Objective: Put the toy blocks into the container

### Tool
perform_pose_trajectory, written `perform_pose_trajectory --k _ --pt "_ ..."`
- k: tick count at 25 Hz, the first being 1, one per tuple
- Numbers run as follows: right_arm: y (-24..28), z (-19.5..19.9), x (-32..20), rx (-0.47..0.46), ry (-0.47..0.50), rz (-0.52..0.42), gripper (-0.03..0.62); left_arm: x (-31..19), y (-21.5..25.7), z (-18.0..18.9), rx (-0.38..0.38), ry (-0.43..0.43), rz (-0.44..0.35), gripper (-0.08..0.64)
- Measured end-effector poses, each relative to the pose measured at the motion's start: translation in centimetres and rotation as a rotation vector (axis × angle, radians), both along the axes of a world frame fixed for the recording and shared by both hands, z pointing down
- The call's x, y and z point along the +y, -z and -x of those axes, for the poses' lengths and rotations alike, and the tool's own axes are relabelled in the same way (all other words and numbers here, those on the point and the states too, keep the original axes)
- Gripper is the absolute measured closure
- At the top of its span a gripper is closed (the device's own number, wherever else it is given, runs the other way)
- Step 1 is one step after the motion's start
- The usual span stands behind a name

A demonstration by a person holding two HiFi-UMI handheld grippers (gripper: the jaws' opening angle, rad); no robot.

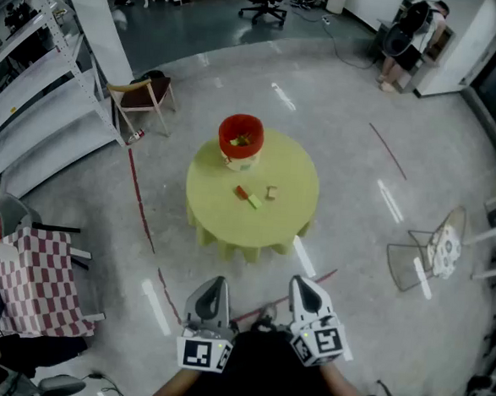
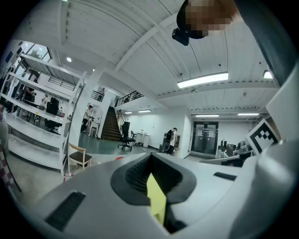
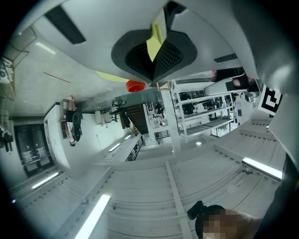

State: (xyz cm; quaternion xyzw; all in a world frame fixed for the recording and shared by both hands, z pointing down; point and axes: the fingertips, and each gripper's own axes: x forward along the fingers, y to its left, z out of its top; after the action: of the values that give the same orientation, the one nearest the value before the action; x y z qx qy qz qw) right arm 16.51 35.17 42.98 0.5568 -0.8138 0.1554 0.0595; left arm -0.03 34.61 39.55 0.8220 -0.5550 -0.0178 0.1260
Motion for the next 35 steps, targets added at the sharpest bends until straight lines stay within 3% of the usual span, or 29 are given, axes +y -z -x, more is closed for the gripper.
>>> perform_pose_trajectory --k 12,19,26,35 --pt "-0.1 1.1 -0.4 -0.04 -0.027 0.01 0.595 0.0 -0.4 1.8 0.004 -0.009 0.004 0.561" --pt "0.1 3.1 -0.9 -0.001 -0.071 -0.005 0.595 -1.1 -0.2 5.6 -0.046 -0.027 -0.026 0.561" --pt "-0.9 5.6 -0.5 0.018 -0.126 -0.008 0.595 -1.6 -0.5 9.0 -0.025 -0.048 -0.036 0.561" --pt "-1.8 6.3 -1.5 0.037 -0.162 0.007 0.595 -2.4 -1.7 8.5 0.018 -0.101 -0.013 0.561"
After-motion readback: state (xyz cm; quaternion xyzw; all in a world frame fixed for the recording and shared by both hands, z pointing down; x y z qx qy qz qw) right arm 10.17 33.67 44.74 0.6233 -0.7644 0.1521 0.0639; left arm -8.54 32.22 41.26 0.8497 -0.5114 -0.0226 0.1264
